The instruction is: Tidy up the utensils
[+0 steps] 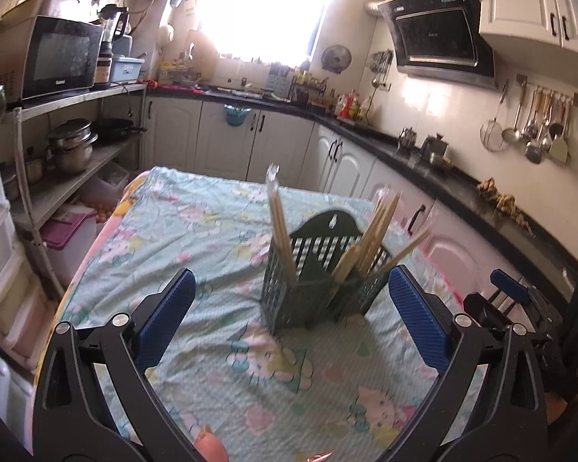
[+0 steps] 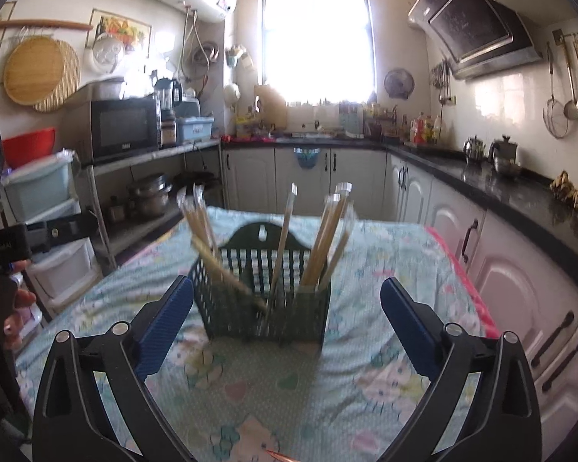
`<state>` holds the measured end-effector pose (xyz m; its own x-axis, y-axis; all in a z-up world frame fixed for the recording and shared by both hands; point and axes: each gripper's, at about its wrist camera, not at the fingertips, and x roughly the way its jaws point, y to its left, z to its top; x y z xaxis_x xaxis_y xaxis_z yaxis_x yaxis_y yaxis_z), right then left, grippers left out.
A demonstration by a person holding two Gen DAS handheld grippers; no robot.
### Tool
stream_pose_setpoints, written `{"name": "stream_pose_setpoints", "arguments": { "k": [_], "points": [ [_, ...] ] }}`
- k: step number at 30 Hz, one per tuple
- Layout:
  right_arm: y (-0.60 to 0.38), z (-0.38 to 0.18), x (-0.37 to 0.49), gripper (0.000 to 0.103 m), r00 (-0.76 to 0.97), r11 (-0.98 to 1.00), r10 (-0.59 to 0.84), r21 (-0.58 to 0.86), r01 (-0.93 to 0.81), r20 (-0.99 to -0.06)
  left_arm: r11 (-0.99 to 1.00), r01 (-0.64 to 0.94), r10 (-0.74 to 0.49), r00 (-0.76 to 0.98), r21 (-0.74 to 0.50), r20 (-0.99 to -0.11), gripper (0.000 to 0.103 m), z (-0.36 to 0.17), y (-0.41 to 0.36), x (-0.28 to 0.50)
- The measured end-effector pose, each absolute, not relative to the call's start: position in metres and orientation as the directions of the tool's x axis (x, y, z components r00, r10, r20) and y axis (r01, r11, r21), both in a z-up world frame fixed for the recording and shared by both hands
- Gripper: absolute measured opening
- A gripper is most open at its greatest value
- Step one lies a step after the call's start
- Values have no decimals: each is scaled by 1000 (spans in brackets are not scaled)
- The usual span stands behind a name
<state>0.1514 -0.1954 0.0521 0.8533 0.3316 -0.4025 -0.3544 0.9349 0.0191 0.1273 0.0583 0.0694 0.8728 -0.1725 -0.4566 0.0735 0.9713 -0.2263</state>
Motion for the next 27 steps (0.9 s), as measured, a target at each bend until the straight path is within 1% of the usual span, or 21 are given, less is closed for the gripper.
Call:
{"name": "stream_pose_setpoints", "arguments": {
  "k": [5,10,22,27],
  "points": [
    [-201,28,147,96,839,944,300,17,-329,-455,974,70,-170,852,-215,-495,93,46,52,119],
    [-203,13,144,96,830,950,282,17,-313,-481,978,64,-159,842,-196,-515,93,28,42,113],
    [-205,-6,127,96,868,952,275,-12,-307,-413,987,58,-124,876,-152,-467,93,4,29,100],
    [-202,-15,120,97,878,950,288,-5,-314,-382,986,49,-114,892,-158,-437,93,-3,28,98]
  ]
}}
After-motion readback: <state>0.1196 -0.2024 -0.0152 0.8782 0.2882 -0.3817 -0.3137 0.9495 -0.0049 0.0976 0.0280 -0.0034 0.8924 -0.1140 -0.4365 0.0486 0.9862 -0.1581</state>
